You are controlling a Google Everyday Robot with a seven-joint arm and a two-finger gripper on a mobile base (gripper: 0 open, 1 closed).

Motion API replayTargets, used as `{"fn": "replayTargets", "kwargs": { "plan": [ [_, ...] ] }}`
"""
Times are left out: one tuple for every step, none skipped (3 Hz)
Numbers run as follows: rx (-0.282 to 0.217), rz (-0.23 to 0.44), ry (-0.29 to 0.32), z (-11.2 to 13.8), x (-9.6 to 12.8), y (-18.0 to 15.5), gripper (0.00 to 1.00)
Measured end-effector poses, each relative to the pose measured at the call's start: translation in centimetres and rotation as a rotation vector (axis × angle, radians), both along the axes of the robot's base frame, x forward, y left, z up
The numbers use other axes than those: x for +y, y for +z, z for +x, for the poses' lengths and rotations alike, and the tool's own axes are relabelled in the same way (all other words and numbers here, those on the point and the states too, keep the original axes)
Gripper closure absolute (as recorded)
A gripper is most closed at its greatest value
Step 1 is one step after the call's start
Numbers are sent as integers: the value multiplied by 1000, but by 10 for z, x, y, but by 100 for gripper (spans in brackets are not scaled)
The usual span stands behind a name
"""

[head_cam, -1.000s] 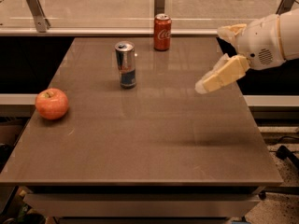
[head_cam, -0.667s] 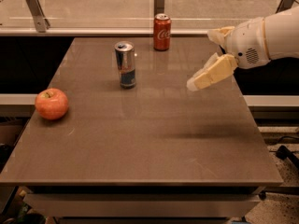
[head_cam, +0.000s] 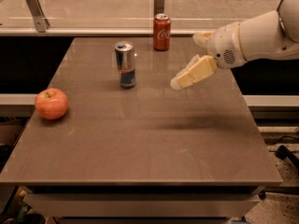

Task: Knock redbull can over

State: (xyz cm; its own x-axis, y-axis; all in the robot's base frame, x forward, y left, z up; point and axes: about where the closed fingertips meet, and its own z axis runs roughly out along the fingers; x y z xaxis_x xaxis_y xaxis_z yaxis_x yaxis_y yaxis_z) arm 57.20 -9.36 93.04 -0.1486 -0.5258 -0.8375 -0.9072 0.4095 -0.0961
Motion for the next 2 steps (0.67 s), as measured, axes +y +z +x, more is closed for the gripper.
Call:
{"fn": "replayTargets", "kwargs": {
  "plan": [
    [-2,35,14,4,9,-4,0],
    [-5,90,36,9,24,-12,0]
  ]
}}
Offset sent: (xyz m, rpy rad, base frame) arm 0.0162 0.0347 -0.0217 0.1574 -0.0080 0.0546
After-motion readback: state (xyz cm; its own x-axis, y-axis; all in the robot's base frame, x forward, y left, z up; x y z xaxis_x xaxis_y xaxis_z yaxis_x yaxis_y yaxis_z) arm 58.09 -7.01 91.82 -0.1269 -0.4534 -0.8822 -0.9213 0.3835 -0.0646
